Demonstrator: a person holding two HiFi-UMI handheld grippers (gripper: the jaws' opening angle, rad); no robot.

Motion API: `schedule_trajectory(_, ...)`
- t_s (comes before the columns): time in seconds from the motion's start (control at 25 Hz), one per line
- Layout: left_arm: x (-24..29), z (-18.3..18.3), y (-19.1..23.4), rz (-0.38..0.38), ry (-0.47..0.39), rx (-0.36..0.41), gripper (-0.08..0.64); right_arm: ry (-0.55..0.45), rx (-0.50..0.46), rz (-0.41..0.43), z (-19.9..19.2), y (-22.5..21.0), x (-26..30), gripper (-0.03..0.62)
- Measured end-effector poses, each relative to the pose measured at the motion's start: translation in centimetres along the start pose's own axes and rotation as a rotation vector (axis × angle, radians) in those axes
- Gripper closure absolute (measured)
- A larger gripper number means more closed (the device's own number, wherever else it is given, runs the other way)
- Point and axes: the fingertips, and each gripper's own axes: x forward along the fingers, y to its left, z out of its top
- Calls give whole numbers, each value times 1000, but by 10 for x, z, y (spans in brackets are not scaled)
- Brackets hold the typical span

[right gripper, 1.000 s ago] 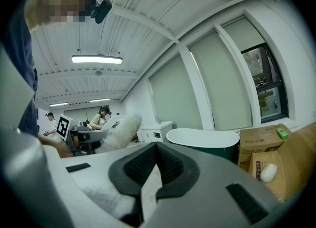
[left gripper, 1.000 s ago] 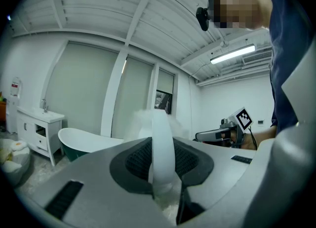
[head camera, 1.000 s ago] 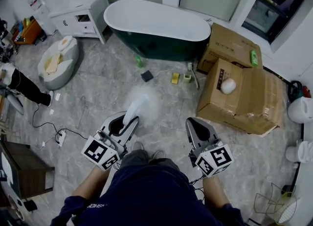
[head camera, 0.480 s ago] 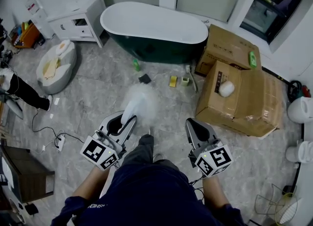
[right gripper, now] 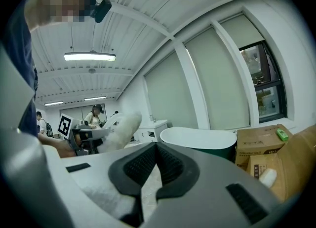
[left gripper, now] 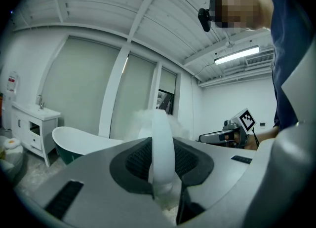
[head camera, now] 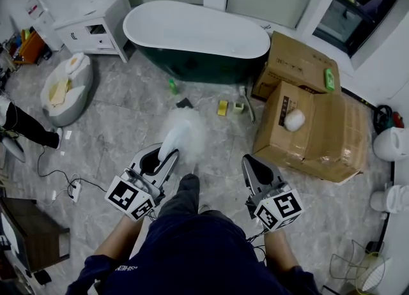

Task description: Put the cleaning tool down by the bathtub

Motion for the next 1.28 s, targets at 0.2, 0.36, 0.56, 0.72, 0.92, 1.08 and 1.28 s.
schedule_trajectory(0.2,22,1,32,-5,10,-14,454,15,7,-2,5,-15,36,588)
schedule_trajectory(0.36,38,3,61,-10,21,-23,454,23,8,0,11,-23,69,588)
schedule_trajectory(0.56,60,7,102,-20,34,-36,454,39,17,-7,19,-34,111,588)
schedule_trajectory(0.72,76,11,136,-33,42,-44,454,48,19,-18,27,-44,146,588)
schedule_trajectory(0.92,94,17,185,-49,51,-52,454,62,17,-26,38,-49,199,588)
schedule_trajectory(1.08,106,23,223,-61,52,-44,454,72,10,-25,46,-52,239,588)
schedule_trajectory(1.28,114,26,256,-64,52,-40,454,76,1,-30,53,-54,274,588)
